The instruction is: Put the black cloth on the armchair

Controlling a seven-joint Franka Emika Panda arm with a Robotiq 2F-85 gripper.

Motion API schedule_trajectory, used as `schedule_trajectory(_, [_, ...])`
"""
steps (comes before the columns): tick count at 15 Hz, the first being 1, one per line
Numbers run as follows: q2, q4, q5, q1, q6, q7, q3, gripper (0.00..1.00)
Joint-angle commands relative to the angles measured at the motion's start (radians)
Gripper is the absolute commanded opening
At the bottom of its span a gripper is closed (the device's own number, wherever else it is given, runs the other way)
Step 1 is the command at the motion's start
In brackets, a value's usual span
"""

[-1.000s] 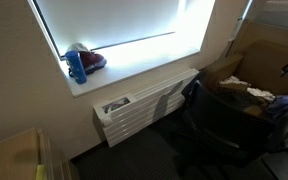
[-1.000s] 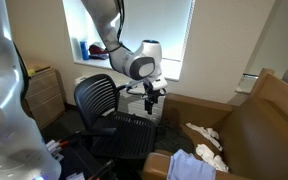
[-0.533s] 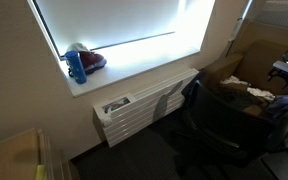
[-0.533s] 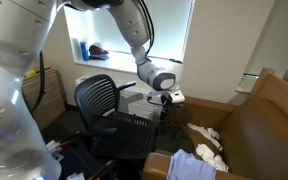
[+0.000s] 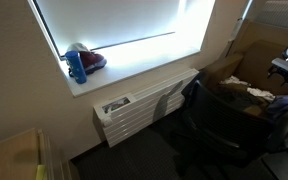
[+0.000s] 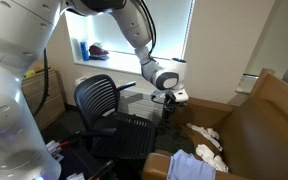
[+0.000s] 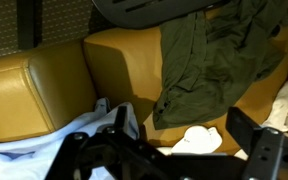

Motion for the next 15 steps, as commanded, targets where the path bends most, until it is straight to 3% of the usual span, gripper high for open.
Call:
schedule_trajectory(1, [0.215, 0.151, -0.003, 0.064, 0.079, 0.079, -0.064, 1.00])
schedule_trajectory(5, [0.392, 0.333, -0.024, 0.158, 0.168, 0.153, -0.135, 1.00])
schedule_trajectory(7, [0.472, 0.444, -0.017, 0.178, 0.154, 0.174, -0.145, 1.00])
schedule_trajectory(9, [0.499, 0.570, 0.018, 0.037, -0.018, 0.039, 0.012, 1.00])
schedule_trajectory(10, [0.455, 0.441, 0.002, 0.146, 0.086, 0.133, -0.084, 1.00])
schedule_trajectory(14, [0.474, 0.472, 0.002, 0.137, 0.069, 0.128, -0.078, 1.00])
schedule_trajectory(15, [0.523, 0.534, 0.006, 0.134, 0.034, 0.162, -0.095, 1.00])
